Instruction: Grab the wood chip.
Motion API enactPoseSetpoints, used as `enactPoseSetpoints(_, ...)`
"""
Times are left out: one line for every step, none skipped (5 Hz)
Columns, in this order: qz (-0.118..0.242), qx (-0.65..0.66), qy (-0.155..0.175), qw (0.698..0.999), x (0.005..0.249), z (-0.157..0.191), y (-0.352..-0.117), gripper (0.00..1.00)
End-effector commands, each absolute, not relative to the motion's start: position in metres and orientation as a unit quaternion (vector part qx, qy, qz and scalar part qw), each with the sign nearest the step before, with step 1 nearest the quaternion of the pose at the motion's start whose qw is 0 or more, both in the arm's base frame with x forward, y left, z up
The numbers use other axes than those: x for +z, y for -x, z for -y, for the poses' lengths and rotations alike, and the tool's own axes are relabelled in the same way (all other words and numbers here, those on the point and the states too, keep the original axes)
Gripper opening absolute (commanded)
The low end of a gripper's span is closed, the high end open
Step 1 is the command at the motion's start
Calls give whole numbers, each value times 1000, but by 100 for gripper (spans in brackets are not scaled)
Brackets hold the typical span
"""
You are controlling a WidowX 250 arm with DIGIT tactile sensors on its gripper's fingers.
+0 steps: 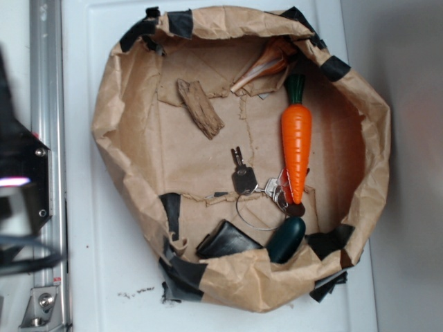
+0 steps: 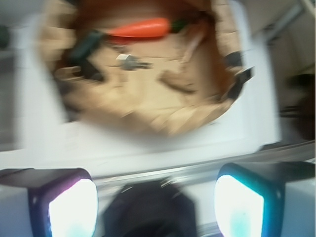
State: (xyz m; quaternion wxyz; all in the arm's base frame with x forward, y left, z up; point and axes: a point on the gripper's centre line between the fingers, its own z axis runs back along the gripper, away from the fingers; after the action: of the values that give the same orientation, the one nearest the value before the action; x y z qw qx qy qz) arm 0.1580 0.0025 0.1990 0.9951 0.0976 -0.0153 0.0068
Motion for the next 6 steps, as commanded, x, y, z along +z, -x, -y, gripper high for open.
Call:
enactPoseSetpoints(-46,-138,-83,986,126,-52,-208,100)
enactPoseSetpoints(-36,-262,-62,963,104,-54,-215,100)
enactPoseSetpoints(-41,-302,-58,951,79,-53,-224,100)
enactPoseSetpoints(-54,-290,-36,955,78,-54,-236,100)
enactPoseSetpoints(-38,-290,-18,956,99,-56,-239,100)
enactPoseSetpoints(-6,-292,-11,956,135,-56,-238,100)
